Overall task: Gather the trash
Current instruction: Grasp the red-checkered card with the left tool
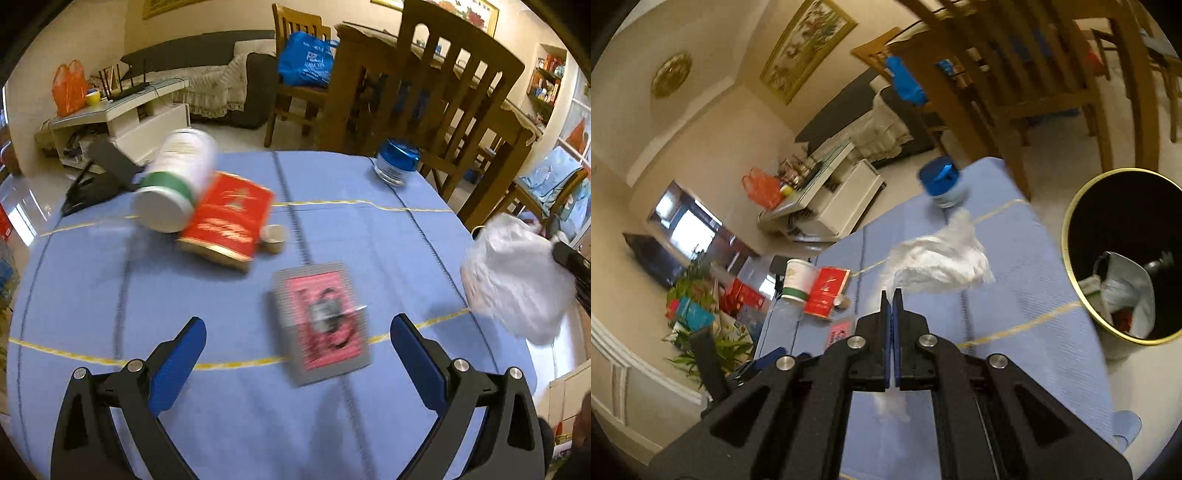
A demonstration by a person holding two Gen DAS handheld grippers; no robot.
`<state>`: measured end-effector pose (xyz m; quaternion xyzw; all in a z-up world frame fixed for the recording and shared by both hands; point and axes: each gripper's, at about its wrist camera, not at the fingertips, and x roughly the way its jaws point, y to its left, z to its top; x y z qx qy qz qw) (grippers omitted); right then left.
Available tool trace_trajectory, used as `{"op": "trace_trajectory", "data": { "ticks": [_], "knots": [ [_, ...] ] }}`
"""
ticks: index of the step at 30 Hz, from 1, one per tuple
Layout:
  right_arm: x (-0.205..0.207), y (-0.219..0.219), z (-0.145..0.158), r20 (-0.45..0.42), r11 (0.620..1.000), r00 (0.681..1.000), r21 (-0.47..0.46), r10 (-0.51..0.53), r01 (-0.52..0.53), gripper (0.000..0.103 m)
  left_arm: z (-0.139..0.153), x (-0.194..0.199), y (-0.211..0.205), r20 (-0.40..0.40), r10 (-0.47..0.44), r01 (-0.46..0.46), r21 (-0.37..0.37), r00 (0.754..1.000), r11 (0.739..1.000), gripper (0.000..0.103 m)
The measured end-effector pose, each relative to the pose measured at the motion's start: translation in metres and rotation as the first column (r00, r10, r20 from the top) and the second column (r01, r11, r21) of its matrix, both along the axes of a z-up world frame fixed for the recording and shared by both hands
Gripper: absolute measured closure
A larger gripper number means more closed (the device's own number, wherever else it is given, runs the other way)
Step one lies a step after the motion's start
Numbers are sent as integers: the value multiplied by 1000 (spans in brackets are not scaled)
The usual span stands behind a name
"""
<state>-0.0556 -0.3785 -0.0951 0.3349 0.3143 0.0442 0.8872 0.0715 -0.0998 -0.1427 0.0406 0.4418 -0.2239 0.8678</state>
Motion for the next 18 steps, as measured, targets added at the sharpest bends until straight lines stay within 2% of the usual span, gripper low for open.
{"op": "trace_trajectory", "data": {
  "ticks": [3, 7, 8, 9, 10, 12, 15, 18],
  "knots": [
    [-9, -6, -3, 14, 1000, 1000, 3, -1, 1, 102, -11, 4, -26, 3, 39, -39, 55, 999, 998, 7],
    [-17, -17, -8, 35, 1000, 999, 29, 5, -6, 102, -32, 15, -39, -56, 79, -75, 80, 995, 994, 10],
    [-20, -20, -9, 37, 999, 999, 33, 5, -7, 102, -34, 16, -41, -57, 90, -84, 95, 994, 992, 15],
    [-22, -23, -11, 42, 999, 999, 35, 3, -5, 102, -31, 14, -41, -41, 91, -87, 90, 995, 992, 42],
    [-24, -25, -12, 47, 999, 999, 38, 3, -5, 102, -28, 14, -40, -34, 88, -85, 83, 996, 993, 48],
    [-29, -30, -13, 59, 999, 998, 47, 2, -5, 102, -27, 15, -33, -71, 83, -82, 12, 994, 997, 49],
    [-35, -40, -15, 73, 998, 997, 64, -9, 4, 102, -22, 12, -25, -51, 134, -133, 22, 990, 991, 49],
    [-39, -48, -13, 86, 998, 996, 65, -16, 10, 102, -12, 7, -26, -12, 144, -144, 28, 989, 989, 49]
  ]
}}
